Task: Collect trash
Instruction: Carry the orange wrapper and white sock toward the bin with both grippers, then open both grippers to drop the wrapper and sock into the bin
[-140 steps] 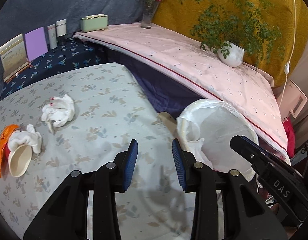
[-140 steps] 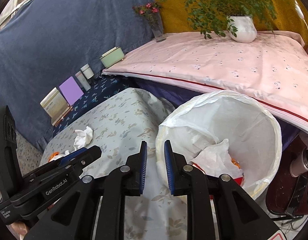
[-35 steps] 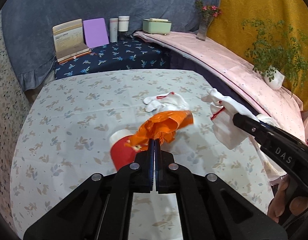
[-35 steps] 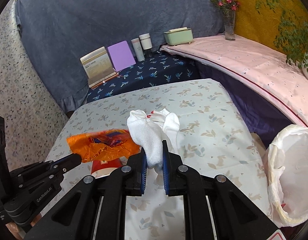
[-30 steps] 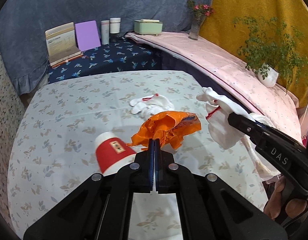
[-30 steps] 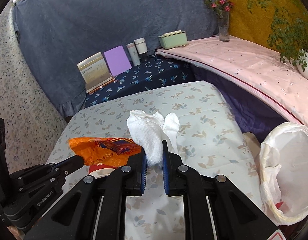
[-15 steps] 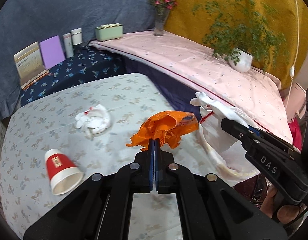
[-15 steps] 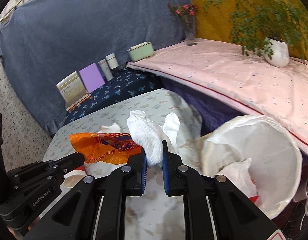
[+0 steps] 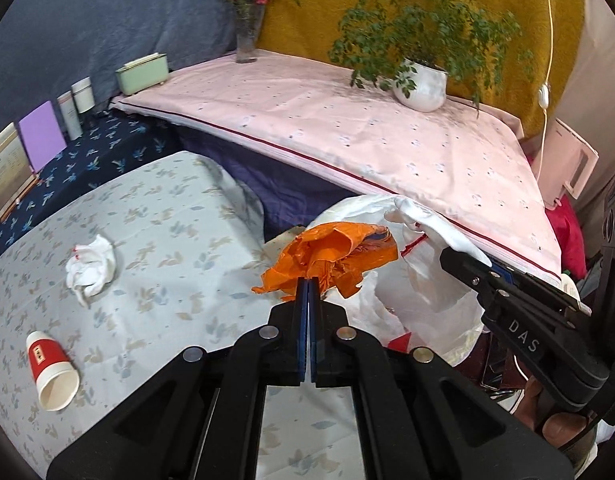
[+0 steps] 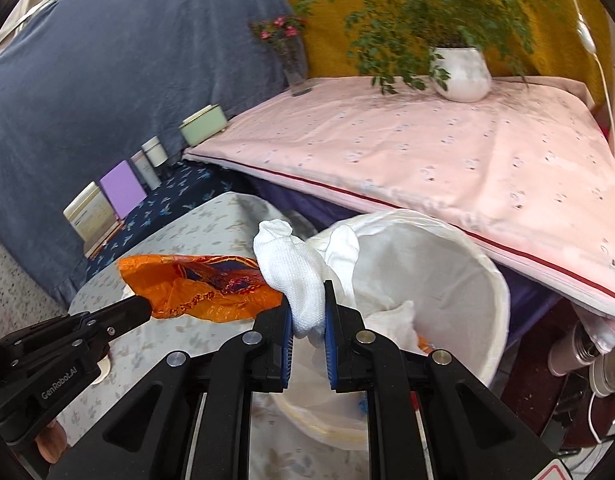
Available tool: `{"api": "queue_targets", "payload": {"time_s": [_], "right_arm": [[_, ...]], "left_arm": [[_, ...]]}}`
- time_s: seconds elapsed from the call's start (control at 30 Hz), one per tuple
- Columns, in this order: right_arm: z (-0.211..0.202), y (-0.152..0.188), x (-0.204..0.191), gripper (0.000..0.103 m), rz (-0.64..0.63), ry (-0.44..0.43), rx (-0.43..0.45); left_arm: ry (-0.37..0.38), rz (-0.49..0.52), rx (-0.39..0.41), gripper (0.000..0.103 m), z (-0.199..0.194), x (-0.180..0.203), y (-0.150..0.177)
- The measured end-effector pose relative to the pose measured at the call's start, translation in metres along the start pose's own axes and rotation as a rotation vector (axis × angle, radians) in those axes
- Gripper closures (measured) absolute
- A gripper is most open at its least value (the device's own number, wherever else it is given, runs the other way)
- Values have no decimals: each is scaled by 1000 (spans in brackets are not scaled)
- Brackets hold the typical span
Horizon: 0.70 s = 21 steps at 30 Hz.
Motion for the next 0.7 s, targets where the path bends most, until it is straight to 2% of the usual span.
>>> {"api": "queue_targets", "payload": {"time_s": [0.13, 0.2, 0.23, 0.3, 0.37, 0.53, 0.7], "right_arm": [[-2, 1, 16, 90, 17, 17, 2], [-2, 1, 21, 86, 25, 25, 7], [-3, 1, 24, 84, 30, 31, 14], [-6, 2, 29, 80, 44, 30, 23], [-7, 2, 31, 78, 53, 29, 28], [-8, 2, 29, 77, 47, 24, 25], [-7, 2, 22, 76, 29, 20, 23]], "left_arm": [[13, 18, -7, 102, 6, 16, -1], [20, 13, -17, 97, 9, 20, -1], [15, 12, -21, 93, 11, 22, -1], [-5, 8, -18, 62, 12, 21, -1], [-22, 1, -4, 54, 11, 19, -1], [-39, -8, -10, 54, 12, 12, 0], [-58, -19, -7, 49, 11, 2, 5]]}}
Point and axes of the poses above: each gripper's, at about its wrist camera, not at the fingertips, and z roughly the way its jaws point, x to its right, y to its underside, the point moved 3 cm from there along z, roughly the way its jaws point, and after that the axes turned 15 degrees about -y, right-handed, at the moved point
